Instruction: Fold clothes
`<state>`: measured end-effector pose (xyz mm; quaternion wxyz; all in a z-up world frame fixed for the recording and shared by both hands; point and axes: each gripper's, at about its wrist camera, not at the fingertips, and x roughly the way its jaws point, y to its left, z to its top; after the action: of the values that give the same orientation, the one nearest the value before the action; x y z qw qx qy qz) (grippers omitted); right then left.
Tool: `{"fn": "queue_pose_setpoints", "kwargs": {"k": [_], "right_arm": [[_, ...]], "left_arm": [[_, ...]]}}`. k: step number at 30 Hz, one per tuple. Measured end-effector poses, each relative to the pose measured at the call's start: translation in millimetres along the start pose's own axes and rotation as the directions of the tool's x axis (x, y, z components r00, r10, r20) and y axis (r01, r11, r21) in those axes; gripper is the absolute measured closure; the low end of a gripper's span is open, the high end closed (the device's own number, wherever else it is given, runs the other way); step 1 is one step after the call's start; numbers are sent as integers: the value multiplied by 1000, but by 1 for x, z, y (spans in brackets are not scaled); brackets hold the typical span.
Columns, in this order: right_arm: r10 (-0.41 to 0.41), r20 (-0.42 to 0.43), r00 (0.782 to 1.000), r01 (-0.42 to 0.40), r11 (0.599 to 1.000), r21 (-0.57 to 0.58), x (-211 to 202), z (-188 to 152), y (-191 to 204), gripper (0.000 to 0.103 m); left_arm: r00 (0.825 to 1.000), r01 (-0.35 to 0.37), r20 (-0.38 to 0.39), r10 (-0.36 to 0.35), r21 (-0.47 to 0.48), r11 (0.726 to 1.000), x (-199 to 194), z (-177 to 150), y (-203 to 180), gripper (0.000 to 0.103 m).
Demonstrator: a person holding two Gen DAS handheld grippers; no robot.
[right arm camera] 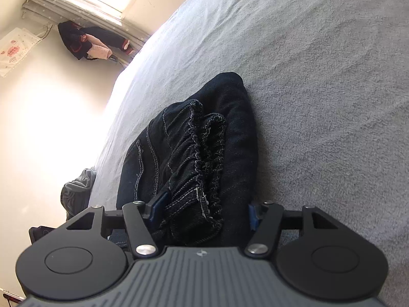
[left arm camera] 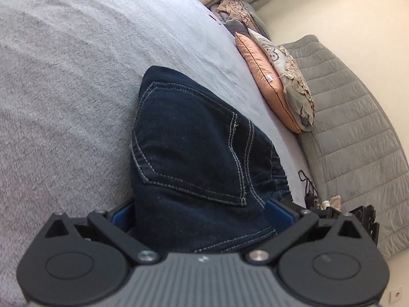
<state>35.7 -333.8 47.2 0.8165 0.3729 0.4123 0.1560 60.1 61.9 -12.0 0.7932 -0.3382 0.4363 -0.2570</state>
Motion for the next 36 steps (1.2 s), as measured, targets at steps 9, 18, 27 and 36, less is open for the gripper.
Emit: {"fn": "queue_pose_setpoints", "kwargs": {"k": [9, 18, 27, 36], "right_arm": [[22, 25, 999, -20, 997, -68, -10, 4, 14, 54], [17, -42, 999, -16, 999, 32, 8, 3, -22, 36], [-26, 23, 999, 29, 991, -131, 0, -3, 10, 47], [-20, 74, 997, 38, 967, -253, -5, -3, 34, 49]], "left_arm": [[998, -51, 40, 50, 33, 998, 10, -19, -13, 0], [971, -238, 97, 221, 255, 937, 23, -39, -48, 6], [954, -299, 116, 277, 277, 913, 21, -28, -55, 18], [951, -303, 158, 265, 305, 903, 6, -25, -65, 38]]}}
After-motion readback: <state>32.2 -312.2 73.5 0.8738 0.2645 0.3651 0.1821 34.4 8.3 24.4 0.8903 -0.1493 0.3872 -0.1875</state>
